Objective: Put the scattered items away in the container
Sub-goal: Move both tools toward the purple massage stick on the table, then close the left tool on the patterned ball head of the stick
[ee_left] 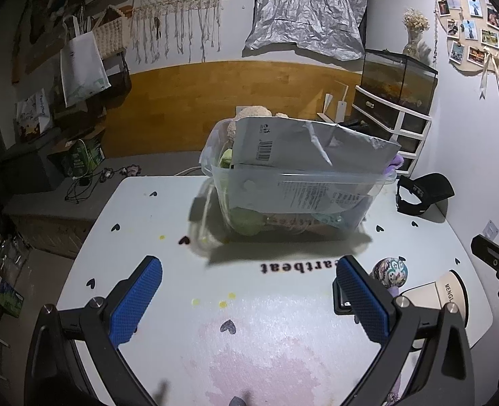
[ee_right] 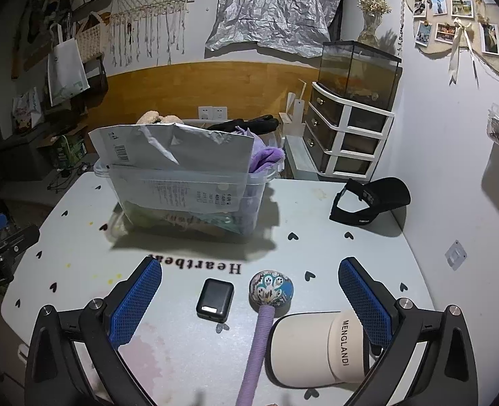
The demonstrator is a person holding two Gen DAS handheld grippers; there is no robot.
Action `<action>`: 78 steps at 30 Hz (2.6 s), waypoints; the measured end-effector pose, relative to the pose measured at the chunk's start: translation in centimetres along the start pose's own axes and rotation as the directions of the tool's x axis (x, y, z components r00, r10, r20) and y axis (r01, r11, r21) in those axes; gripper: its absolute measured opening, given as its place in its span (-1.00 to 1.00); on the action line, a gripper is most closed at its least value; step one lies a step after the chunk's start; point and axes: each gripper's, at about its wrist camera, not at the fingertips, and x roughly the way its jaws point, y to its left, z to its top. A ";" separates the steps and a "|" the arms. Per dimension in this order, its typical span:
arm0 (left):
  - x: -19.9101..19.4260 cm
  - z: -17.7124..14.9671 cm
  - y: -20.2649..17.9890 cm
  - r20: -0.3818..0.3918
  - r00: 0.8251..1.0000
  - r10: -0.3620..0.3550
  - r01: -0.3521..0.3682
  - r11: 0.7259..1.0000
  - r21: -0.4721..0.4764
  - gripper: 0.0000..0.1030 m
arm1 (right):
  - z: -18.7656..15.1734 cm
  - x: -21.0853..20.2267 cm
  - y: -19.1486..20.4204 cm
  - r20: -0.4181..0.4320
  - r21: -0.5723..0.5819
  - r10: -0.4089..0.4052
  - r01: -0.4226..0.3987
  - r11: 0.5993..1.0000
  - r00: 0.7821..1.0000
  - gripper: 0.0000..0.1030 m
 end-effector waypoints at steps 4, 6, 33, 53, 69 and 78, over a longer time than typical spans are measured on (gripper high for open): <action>-0.2 0.1 0.0 0.007 1.000 0.003 -0.003 1.000 0.002 1.00 | -0.4 -0.5 -0.7 0.017 0.030 0.017 -0.018 0.999 1.000 1.00; -0.2 0.1 0.0 0.011 1.000 0.005 -0.005 1.000 0.003 1.00 | -0.1 0.1 -0.9 0.001 0.037 0.017 -0.017 0.999 1.000 1.00; 2.0 -1.2 -1.3 -0.038 0.999 -0.012 0.013 1.000 0.019 1.00 | -1.1 1.0 -1.0 -0.024 0.039 -0.006 0.007 0.999 1.000 1.00; 6.6 -3.9 -6.1 -0.212 0.969 -0.124 0.152 0.981 0.121 1.00 | -6.7 3.4 -5.3 -0.247 0.143 -0.014 0.051 0.988 0.969 1.00; 9.5 -5.5 -14.9 -0.331 0.909 -0.255 0.349 0.899 0.264 1.00 | -10.3 2.8 -9.6 -0.317 0.254 -0.072 0.158 0.954 0.946 1.00; 11.1 -6.1 -19.8 -0.374 0.868 -0.328 0.447 0.844 0.296 1.00 | -11.6 2.7 -13.5 -0.330 0.333 -0.088 0.204 0.921 0.940 1.00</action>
